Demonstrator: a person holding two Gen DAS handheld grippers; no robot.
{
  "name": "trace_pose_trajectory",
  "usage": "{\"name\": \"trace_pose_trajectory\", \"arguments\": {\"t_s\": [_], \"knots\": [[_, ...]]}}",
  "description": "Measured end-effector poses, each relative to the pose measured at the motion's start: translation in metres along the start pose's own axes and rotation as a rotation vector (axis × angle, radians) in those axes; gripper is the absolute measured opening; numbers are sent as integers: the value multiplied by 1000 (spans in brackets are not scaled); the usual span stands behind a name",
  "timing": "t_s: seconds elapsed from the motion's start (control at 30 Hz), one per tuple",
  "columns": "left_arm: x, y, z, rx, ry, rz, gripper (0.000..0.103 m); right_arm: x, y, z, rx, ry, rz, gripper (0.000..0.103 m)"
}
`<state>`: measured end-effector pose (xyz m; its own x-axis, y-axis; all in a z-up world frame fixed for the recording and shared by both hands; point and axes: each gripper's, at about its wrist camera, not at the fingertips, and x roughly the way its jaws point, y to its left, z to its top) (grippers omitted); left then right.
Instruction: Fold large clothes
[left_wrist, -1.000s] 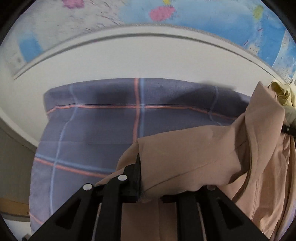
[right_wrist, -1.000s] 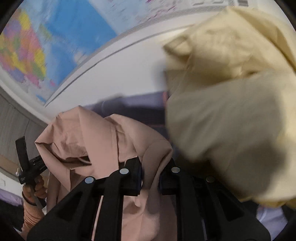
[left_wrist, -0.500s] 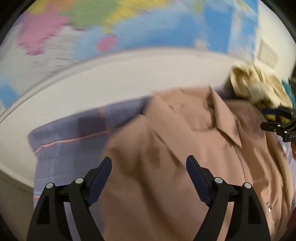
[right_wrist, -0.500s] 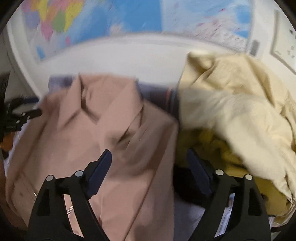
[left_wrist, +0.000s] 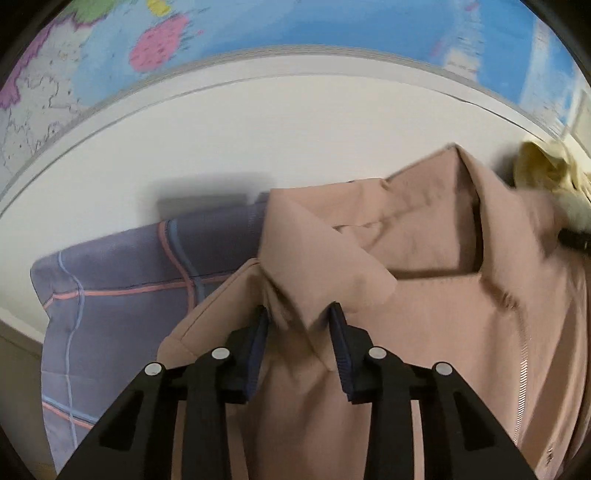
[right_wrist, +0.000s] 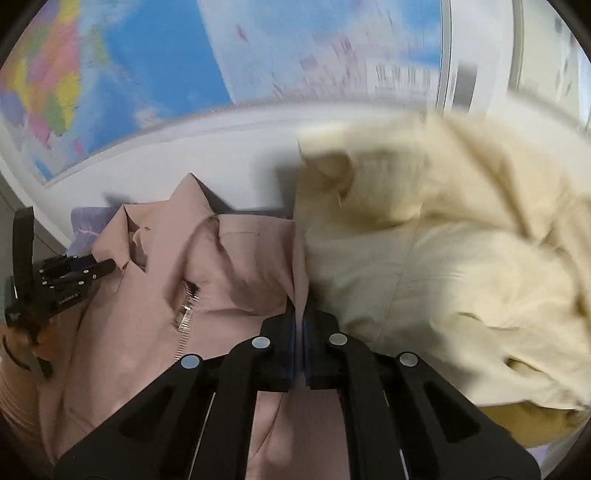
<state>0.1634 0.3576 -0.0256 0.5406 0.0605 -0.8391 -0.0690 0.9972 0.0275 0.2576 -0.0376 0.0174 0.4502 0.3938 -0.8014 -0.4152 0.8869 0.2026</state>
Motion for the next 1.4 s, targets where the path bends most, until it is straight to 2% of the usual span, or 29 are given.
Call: {"name": "trace_pose_trajectory", "arguments": {"t_s": [0.03,0.07,0.1,0.13,0.17,0.2,0.23,0.37,0.47,0.57,0.6,0.63,0.67,0.7,0.8,0.9,1.0,1.07,1.1,1.13,1.17,1.2,1.27,1.3,1.4], "knots": [[-1,3,-2,-3,-11,5,35,-3,-2,-4,11,-10,21,9],[-4,5,-6,1,-21,24,38,-7,-1,-7,9,-24,34,23],[-8,7,-10,6,-31,33,39,-21,1,-14,-11,-60,36,43],[-17,10,-16,18,-48,23,40,-39,4,-21,-42,-104,24,55],[-25,12,-21,26,-63,6,46,-52,6,-26,-65,-137,29,74],[-39,15,-30,40,-93,-7,56,-69,9,-35,-96,-179,-1,88],[-52,17,-39,56,-122,-6,60,-81,13,-44,-125,-204,-33,90],[-94,24,-76,100,-197,-18,63,-113,3,-91,-180,-159,-29,92],[-111,21,-105,108,-207,-23,65,-104,10,-139,-208,-52,-18,92],[-119,9,-120,121,-212,-10,67,-88,12,-188,-246,62,-41,92],[-120,6,-128,130,-205,-10,67,-81,14,-195,-245,79,-38,83],[-120,1,-134,141,-199,-8,67,-76,12,-203,-231,93,-39,68],[-116,2,-140,148,-195,-1,67,-74,7,-205,-195,111,-5,31],[-116,-1,-144,151,-187,15,67,-73,3,-203,-159,117,28,4],[-117,4,-149,132,-179,15,67,-109,-17,-180,-99,13,54,3],[-128,16,-153,119,-189,54,67,-163,-60,-146,23,-154,73,3],[-134,29,-158,91,-180,77,67,-169,-104,-127,122,-171,42,5],[-138,37,-166,67,-168,69,67,-155,-123,-127,154,-140,-73,9],[-141,42,-172,52,-162,51,67,-143,-132,-132,175,-110,-95,15],[-145,46,-179,42,-159,31,67,-132,-139,-140,202,-80,-85,26],[-148,48,-187,41,-151,9,68,-124,-144,-146,230,-61,-77,51],[-152,48,-193,41,-147,-3,70,-118,-142,-150,230,-55,-79,64],[-163,46,-209,33,-150,-67,74,-115,-128,-164,187,-67,-91,68],[-167,43,-215,36,-150,-101,75,-114,-126,-167,181,-69,-87,75],[-177,24,-232,95,-161,-140,76,-118,-111,-181,166,-99,-44,77]]}}
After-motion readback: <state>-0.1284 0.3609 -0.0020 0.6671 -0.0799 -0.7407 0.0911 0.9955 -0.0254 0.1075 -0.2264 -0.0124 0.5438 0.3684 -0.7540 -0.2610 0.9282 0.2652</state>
